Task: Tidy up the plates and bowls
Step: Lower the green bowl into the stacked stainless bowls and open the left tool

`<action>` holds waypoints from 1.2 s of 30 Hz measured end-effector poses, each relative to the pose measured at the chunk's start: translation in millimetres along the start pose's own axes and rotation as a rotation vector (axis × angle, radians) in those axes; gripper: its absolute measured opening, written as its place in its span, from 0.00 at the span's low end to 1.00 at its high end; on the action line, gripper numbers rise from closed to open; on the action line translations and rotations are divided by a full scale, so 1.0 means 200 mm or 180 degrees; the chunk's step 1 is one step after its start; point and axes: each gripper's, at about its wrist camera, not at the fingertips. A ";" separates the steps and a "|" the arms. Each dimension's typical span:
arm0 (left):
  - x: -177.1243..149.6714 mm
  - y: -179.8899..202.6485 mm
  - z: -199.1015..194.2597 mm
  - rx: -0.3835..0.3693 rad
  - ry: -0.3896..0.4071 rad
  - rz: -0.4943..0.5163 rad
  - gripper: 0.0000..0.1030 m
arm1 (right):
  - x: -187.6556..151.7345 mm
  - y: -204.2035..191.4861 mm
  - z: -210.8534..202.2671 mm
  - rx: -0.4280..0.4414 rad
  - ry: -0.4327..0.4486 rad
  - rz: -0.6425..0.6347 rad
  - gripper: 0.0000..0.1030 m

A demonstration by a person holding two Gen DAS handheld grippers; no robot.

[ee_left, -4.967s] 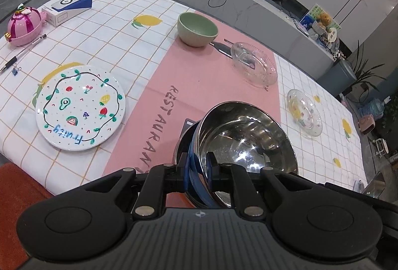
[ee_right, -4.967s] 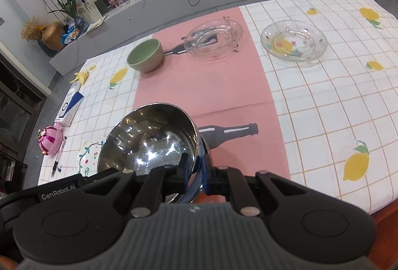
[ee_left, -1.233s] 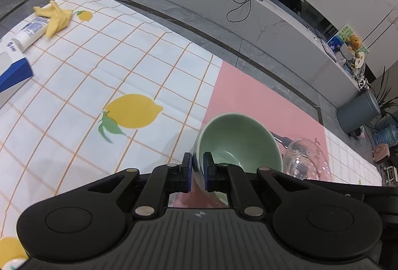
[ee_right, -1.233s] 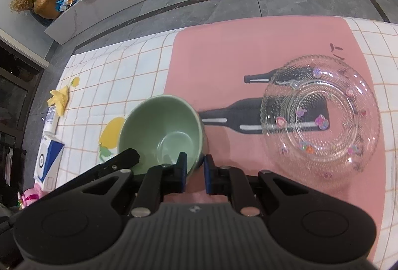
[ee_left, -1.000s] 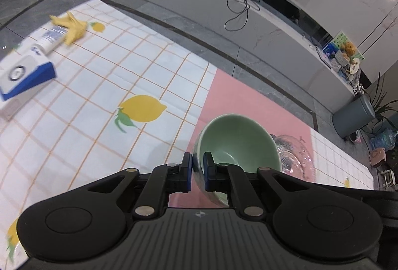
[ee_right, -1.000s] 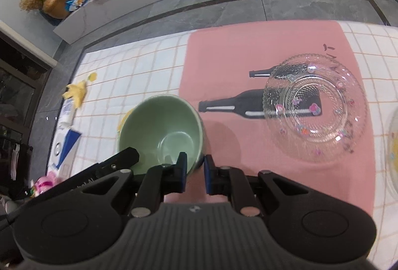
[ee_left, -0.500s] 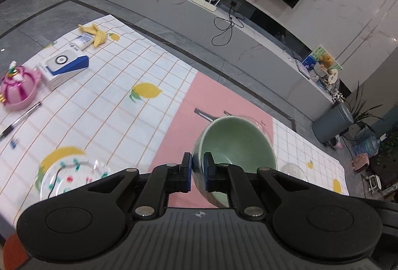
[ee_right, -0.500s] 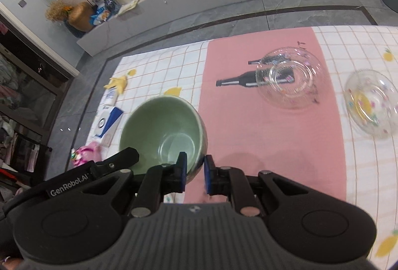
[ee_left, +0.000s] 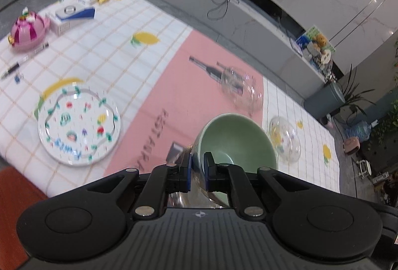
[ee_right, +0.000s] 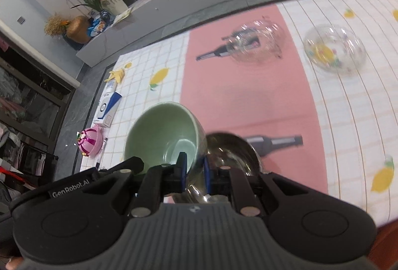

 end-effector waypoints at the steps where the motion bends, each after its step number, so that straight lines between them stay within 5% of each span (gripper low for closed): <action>1: -0.02 -0.01 0.01 0.0003 -0.0025 -0.0001 0.10 | -0.02 0.02 0.01 -0.0009 -0.0012 0.0016 0.12; 36: -0.11 0.08 0.24 0.0431 -0.0452 0.0512 0.12 | -0.06 0.15 0.24 -0.0357 -0.0322 -0.0010 0.11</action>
Point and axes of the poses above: each gripper's, at about its wrist camera, not at the fingertips, and z roughly the way its jaws point, y to its right, x to its top, and after that the axes turned 1 degree about -y, right-handed
